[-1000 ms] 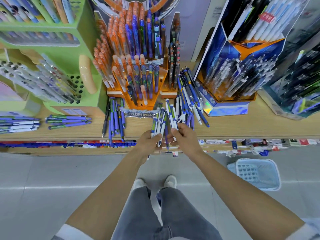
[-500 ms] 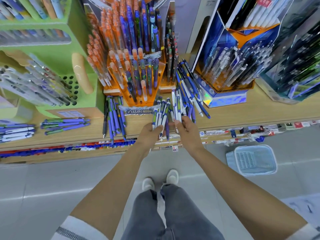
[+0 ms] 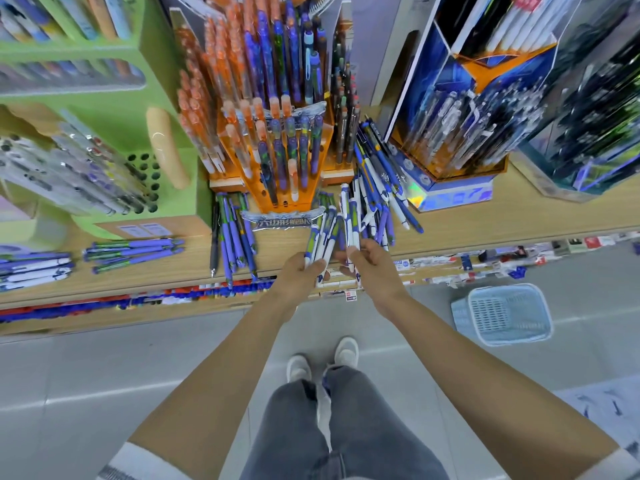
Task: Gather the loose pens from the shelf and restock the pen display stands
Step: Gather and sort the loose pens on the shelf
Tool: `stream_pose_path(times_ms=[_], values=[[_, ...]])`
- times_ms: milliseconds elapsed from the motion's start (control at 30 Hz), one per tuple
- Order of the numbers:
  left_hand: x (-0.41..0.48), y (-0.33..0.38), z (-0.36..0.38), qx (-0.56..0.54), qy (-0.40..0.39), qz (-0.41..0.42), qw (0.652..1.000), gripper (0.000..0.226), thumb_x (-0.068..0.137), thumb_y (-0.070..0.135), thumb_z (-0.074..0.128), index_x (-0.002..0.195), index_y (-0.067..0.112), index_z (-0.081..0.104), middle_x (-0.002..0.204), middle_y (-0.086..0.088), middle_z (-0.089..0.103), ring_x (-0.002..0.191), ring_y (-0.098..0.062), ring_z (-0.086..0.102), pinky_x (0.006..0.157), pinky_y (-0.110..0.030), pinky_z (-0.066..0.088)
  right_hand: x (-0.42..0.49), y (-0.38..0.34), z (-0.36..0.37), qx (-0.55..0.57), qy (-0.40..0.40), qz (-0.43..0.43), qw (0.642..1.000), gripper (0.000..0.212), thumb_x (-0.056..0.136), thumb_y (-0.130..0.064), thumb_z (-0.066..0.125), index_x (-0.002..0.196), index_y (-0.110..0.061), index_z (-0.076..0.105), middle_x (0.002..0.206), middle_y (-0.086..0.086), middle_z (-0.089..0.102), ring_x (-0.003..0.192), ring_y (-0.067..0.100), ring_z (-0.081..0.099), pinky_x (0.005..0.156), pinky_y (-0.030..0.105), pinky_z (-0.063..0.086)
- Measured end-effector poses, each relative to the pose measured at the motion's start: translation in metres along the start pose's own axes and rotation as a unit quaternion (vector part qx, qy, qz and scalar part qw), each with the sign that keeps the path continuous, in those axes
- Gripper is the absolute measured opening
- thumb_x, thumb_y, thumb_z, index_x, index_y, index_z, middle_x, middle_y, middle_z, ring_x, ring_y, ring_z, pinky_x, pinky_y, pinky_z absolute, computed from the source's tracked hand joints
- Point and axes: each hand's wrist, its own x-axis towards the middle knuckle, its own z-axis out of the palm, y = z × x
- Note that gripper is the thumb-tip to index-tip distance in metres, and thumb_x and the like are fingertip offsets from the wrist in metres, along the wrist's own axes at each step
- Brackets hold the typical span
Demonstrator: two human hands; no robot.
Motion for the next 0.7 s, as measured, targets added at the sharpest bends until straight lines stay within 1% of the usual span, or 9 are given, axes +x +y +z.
stream_pose_path(times_ms=[67,133,233,300,367,433,567,633,700], values=[[-0.004,-0.004,-0.003,-0.038,-0.018,-0.007,0.999,0.022,0.1,0.015,0.047,0.114,0.002,0.058,0.078,-0.008,0.061,0.077,-0.024,0.056,0.075,-0.035,0.054,0.002,-0.006,0.003,-0.014,-0.008,-0.011,1.0,0.016,0.101,-0.012,0.047,0.108,-0.002,0.057,0.096,0.007,0.069,0.079,0.007,0.065,0.062,0.007,0.047],[-0.008,-0.007,-0.006,-0.069,-0.021,-0.024,0.997,0.023,0.1,0.013,0.049,0.116,-0.001,0.056,0.077,-0.009,0.058,0.066,-0.02,0.056,0.064,-0.027,0.056,0.005,-0.008,0.007,-0.019,-0.007,-0.006,1.0,0.02,0.101,-0.015,0.048,0.111,-0.001,0.058,0.098,0.008,0.07,0.082,0.012,0.065,0.062,0.012,0.049],[-0.013,-0.014,-0.01,-0.091,-0.031,-0.033,0.995,0.024,0.099,0.013,0.052,0.117,-0.003,0.056,0.073,-0.006,0.06,0.056,-0.016,0.054,0.068,-0.035,0.053,0.004,-0.006,0.006,-0.075,0.009,-0.016,0.997,0.021,0.1,-0.023,0.048,0.107,-0.007,0.059,0.099,0.001,0.074,0.077,0.011,0.062,0.067,0.026,0.046],[-0.016,-0.016,-0.012,-0.092,-0.027,-0.025,0.995,0.023,0.099,0.013,0.051,0.116,-0.002,0.056,0.074,-0.006,0.06,0.054,-0.016,0.053,0.071,-0.039,0.054,0.001,-0.003,0.006,-0.098,0.008,-0.022,0.995,0.019,0.1,-0.024,0.048,0.106,-0.009,0.058,0.098,-0.002,0.075,0.081,0.006,0.063,0.072,0.029,0.046],[-0.018,-0.015,-0.012,-0.09,-0.019,-0.016,0.996,0.022,0.099,0.013,0.051,0.115,-0.001,0.057,0.075,-0.007,0.06,0.054,-0.015,0.053,0.066,-0.034,0.055,-0.001,-0.001,0.009,-0.109,0.01,-0.034,0.993,0.02,0.099,-0.023,0.048,0.103,-0.006,0.058,0.093,-0.003,0.074,0.083,0.004,0.064,0.075,0.029,0.047],[-0.02,-0.013,-0.01,-0.094,-0.018,-0.018,0.995,0.023,0.099,0.014,0.051,0.116,0.0,0.057,0.076,-0.008,0.059,0.055,-0.016,0.052,0.057,-0.027,0.053,-0.001,-0.003,0.013,-0.13,0.017,-0.054,0.99,0.022,0.099,-0.021,0.049,0.098,-0.001,0.057,0.082,0.002,0.069,0.069,0.007,0.058,0.067,0.029,0.044],[-0.019,-0.006,-0.003,-0.068,-0.023,-0.025,0.997,0.02,0.1,0.014,0.049,0.116,0.002,0.054,0.077,-0.01,0.055,0.058,-0.019,0.049,0.048,-0.02,0.051,-0.006,-0.001,0.013,-0.116,0.031,-0.065,0.991,0.02,0.099,-0.022,0.049,0.096,-0.005,0.059,0.074,0.014,0.06,0.056,0.01,0.044,0.057,0.028,0.039],[-0.021,-0.005,0.002,-0.049,-0.029,-0.014,0.998,0.02,0.1,0.013,0.047,0.117,0.004,0.052,0.079,-0.011,0.054,0.059,-0.019,0.048,0.047,-0.018,0.05,-0.01,0.004,0.009,-0.102,0.046,-0.07,0.991,0.021,0.099,-0.021,0.049,0.097,-0.004,0.06,0.08,0.024,0.06,0.059,0.016,0.044,0.058,0.03,0.037],[-0.022,-0.007,0.005,-0.048,-0.034,-0.005,0.998,0.02,0.101,0.013,0.046,0.119,0.005,0.051,0.082,-0.011,0.053,0.061,-0.018,0.047,0.048,-0.017,0.049,-0.013,0.007,0.005,-0.082,0.049,-0.077,0.992,0.015,0.099,-0.02,0.05,0.093,-0.012,0.061,0.087,0.026,0.065,0.068,0.033,0.051,0.064,0.035,0.041]])
